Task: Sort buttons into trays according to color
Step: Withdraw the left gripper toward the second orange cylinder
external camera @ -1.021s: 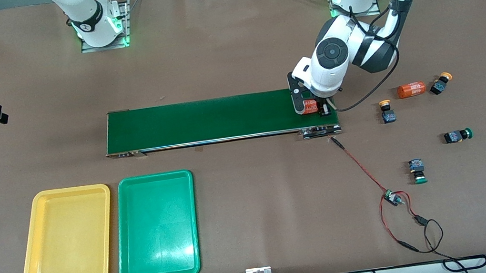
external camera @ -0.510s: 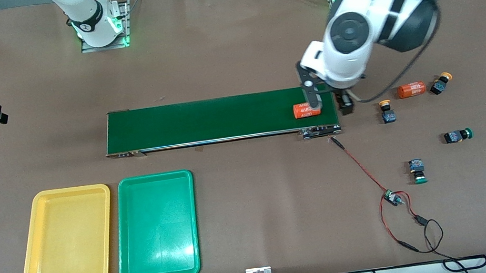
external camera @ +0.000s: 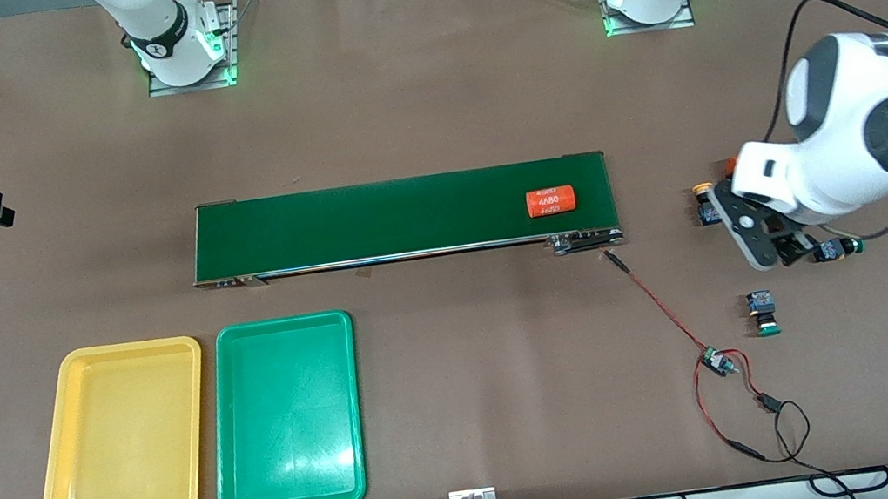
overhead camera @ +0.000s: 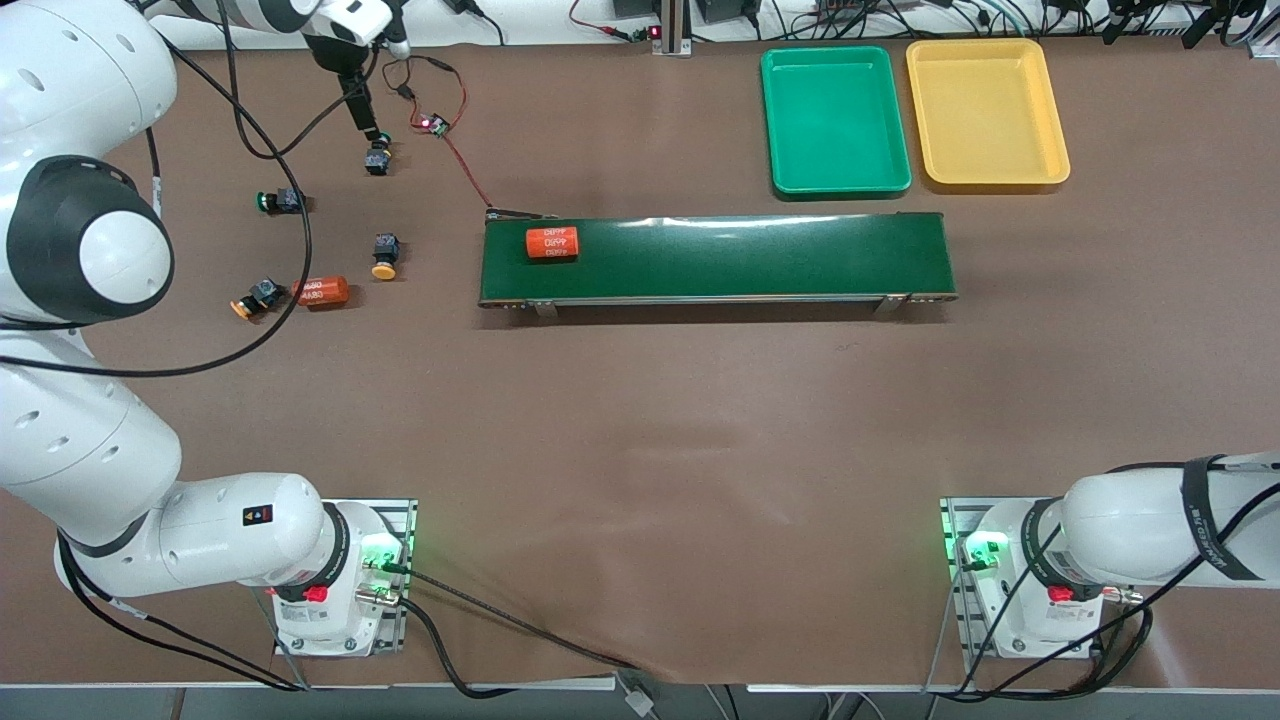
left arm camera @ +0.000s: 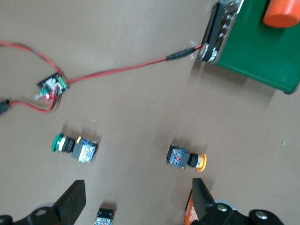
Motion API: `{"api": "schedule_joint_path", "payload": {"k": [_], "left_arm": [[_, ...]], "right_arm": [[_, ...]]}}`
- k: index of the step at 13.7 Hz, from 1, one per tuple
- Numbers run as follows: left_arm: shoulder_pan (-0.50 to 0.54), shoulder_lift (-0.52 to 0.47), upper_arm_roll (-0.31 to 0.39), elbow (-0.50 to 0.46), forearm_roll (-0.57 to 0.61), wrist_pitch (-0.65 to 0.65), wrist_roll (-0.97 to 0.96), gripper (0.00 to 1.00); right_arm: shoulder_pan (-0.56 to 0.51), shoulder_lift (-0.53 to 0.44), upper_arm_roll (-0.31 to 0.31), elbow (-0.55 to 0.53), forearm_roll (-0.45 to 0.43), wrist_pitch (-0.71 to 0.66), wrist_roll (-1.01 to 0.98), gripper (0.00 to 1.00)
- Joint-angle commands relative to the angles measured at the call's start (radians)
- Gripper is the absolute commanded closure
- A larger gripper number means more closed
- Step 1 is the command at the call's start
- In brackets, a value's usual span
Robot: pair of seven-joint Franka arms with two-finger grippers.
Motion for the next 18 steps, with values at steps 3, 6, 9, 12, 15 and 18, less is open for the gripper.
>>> {"api": "schedule_joint_path", "payload": {"k": [3,6,9,12,15,18], "left_arm": [[0.087,0.069,0.009,0.024,-0.007,-0.057,-0.175,0.0],[0.156,0.065,0.002,-0.057,-0.044,-0.062,-0.21,0.0],[0.205,0.06,-0.003,-0.115,-0.048,-0.058,-0.02,0.0],[0.25,0.045,-0.012,-0.181,-0.054,-0.055,0.082,0.0],[0.296,0.031,-0.046,-0.226,-0.059,-0.057,0.146,0.0],[0.325,0.031,-0.081,-0.226,-0.059,-0.057,0.162,0.0]], "right_arm": [[0.001,0.002,0.002,0.011,0.018,0.001,0.0,0.0],[-0.001,0.002,0.002,0.011,0.018,0.001,-0.001,0.0],[-0.003,0.0,0.002,0.011,0.018,0.0,-0.001,0.0],[-0.001,0.0,0.001,0.011,0.018,0.0,-0.001,0.0],[-0.001,0.0,0.002,0.011,0.018,-0.002,0.0,0.0],[-0.001,0.0,0.002,0.011,0.018,-0.002,-0.001,0.0]]}}
